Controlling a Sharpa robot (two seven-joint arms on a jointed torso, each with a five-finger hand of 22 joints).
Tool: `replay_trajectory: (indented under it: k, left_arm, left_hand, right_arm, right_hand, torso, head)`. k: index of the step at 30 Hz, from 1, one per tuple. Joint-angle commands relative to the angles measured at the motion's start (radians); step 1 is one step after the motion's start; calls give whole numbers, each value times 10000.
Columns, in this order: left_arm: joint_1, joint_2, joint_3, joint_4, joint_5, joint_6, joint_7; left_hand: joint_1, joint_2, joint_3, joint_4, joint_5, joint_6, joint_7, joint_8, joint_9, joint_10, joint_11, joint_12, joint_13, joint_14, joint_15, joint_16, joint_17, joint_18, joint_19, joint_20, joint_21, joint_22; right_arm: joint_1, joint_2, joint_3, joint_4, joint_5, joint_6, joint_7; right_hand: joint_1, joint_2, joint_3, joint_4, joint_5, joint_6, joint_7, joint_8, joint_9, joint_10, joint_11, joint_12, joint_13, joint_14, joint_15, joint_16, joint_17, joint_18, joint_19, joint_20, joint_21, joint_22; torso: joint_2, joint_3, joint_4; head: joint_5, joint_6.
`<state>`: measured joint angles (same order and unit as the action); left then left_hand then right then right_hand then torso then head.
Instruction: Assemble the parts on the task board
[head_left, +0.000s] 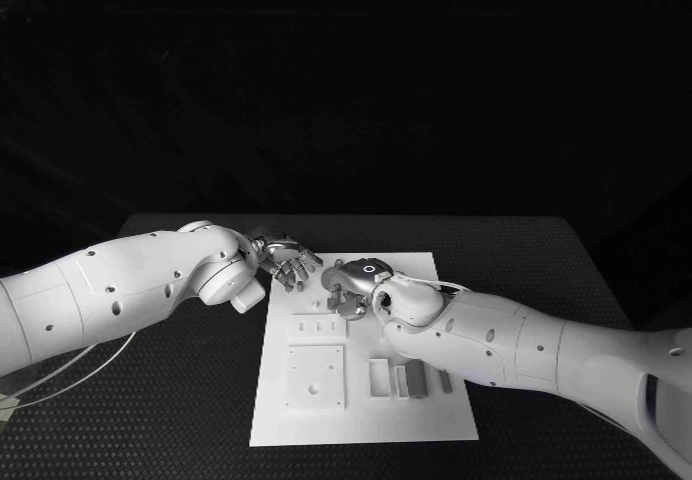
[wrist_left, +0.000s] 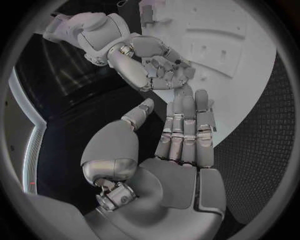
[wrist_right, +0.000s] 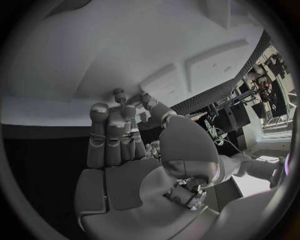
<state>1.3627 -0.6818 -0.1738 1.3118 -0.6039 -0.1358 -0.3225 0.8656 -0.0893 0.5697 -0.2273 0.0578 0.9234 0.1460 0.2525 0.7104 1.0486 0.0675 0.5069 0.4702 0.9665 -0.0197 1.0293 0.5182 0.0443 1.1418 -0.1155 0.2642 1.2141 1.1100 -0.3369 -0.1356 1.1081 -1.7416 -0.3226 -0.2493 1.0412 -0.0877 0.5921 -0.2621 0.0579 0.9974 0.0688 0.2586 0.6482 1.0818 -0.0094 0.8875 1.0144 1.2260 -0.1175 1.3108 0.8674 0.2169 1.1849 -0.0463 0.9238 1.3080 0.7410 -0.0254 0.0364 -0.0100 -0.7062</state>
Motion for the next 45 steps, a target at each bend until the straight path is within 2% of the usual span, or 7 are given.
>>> replay_trajectory:
  k: [1,13,24,32,37,41,45]
  left_arm:
    - [7,-9,8,23,74,120,248]
    - [7,-107,8,-38,258,23,551]
    - [7,-321,5,0,735,-342,1224]
    - [6,-455,1,62,1141,-504,1885]
    - [5,-603,-4,112,1608,-542,2539]
    - [3,-762,-32,217,2710,-138,3314]
    - [0,-841,-49,297,2770,68,3810]
  left_hand:
    - [41,-27,-59,16,-69,-50,35,59,-16,-50,29,16,-12,-34,22,28,-17,151,71,-5,-51,-10]
    - [109,-4,-34,-7,-27,-97,50,53,-37,-59,30,23,-41,-41,23,29,-43,150,70,-1,-79,-12]
    - [151,-34,-26,-32,-26,-110,54,58,-47,-71,34,25,-60,-51,26,27,-60,151,65,-1,-98,-14]
    - [207,-35,-11,-68,-19,-155,70,48,-65,-94,44,23,-83,-68,35,22,-80,147,54,7,-123,-16]
    - [278,11,8,-112,-12,-247,110,12,-100,-110,53,31,-110,-85,46,24,-103,144,51,16,-148,-15]
    - [437,176,76,-190,11,-291,132,3,-137,-164,77,18,-161,-127,66,18,-138,138,24,33,-195,-14]
    - [638,281,160,-234,53,-296,138,13,-165,-252,122,-41,-234,-172,92,15,-166,131,-4,56,-236,-8]
  right_arm:
    - [-75,-61,-45,126,72,-210,245]
    - [-71,-427,33,535,231,-841,419]
    - [-70,-952,347,1185,1060,-1289,901]
    - [-69,-1578,704,1828,2443,-1469,1292]
    - [-66,-2019,862,2184,3662,-1242,1733]
    - [-61,-2314,1082,2226,4986,-658,1904]
    - [-52,-2593,1184,2177,6004,-74,2322]
  right_hand:
    - [-63,21,-53,24,-34,351,248,32,45,47,-70,53,-21,51,-61,55,18,449,64,-5,76,205]
    - [-119,-110,-48,72,-33,429,212,41,44,133,-108,80,-68,136,-101,75,27,449,150,-52,124,197]
    - [-193,-235,-54,135,-34,441,204,27,37,157,-118,76,-105,159,-115,66,29,449,178,-82,132,188]
    - [-324,-381,-65,252,-34,414,214,-12,23,149,-110,54,-155,155,-109,33,27,449,175,-110,105,173]
    - [-353,-386,-56,288,-34,389,222,-33,16,130,-103,40,-175,139,-101,11,24,449,157,-119,83,166]
    - [-350,-372,-49,281,-34,353,235,-58,8,96,-91,23,-191,111,-90,-13,21,449,127,-123,58,162]
    - [-352,-308,-49,270,-34,321,250,-81,3,57,-75,10,-204,78,-75,-35,21,449,94,-122,30,159]
  torso:
    - [-1,2,0]
    - [1,-2,-2]
    - [-1,7,-24]
    - [-7,-7,19]
    - [1,6,-18]
    - [4,10,-47]
    - [-6,12,-39]
  head:
    - [8,7]
    - [3,49]
    - [3,124]
    - [-82,226]
    - [-40,288]
    - [59,360]
    - [68,413]
